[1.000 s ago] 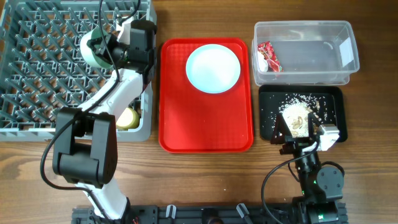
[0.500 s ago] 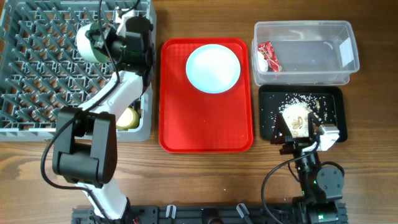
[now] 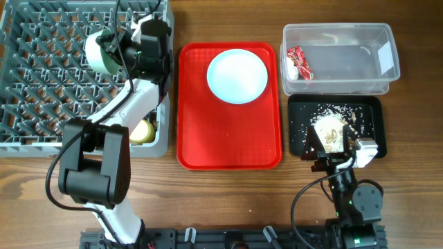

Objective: Sort waste into correct bins and load items into the dishwasher rack
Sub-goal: 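Release the green bowl and lift the left gripper out of the rack, then move the left gripper over the white plate on the red tray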

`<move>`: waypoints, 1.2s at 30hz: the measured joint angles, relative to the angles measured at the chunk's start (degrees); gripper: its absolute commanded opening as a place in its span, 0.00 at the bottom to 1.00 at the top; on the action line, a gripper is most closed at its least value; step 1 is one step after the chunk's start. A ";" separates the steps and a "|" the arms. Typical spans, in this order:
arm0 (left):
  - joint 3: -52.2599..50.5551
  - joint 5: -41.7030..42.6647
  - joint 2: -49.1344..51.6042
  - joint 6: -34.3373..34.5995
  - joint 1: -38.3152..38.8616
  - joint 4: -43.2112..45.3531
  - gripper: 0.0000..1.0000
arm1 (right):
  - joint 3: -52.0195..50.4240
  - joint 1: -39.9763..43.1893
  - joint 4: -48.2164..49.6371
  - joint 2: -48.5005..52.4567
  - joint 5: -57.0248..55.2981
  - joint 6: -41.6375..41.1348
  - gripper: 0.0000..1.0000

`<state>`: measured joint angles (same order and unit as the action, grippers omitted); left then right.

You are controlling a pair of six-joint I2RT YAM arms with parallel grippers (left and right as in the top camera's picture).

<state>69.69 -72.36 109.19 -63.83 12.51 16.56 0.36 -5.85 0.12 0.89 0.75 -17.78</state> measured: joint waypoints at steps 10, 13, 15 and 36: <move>0.00 -0.46 0.94 1.38 1.92 -3.08 0.04 | 0.00 0.00 0.00 0.00 0.00 0.00 1.00; -0.02 -0.70 1.44 1.57 2.62 -1.20 0.09 | 0.00 0.00 0.00 0.00 0.00 0.00 1.00; -0.02 -0.70 1.62 1.60 3.21 -1.07 0.15 | 0.00 0.00 0.00 0.00 0.00 0.00 1.00; -0.11 -4.37 -0.83 19.52 21.16 10.75 0.87 | 0.00 0.00 0.00 0.00 0.00 0.00 1.00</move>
<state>69.58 -76.73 108.36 -44.31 33.67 27.31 0.36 -5.85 0.12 0.89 0.75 -17.78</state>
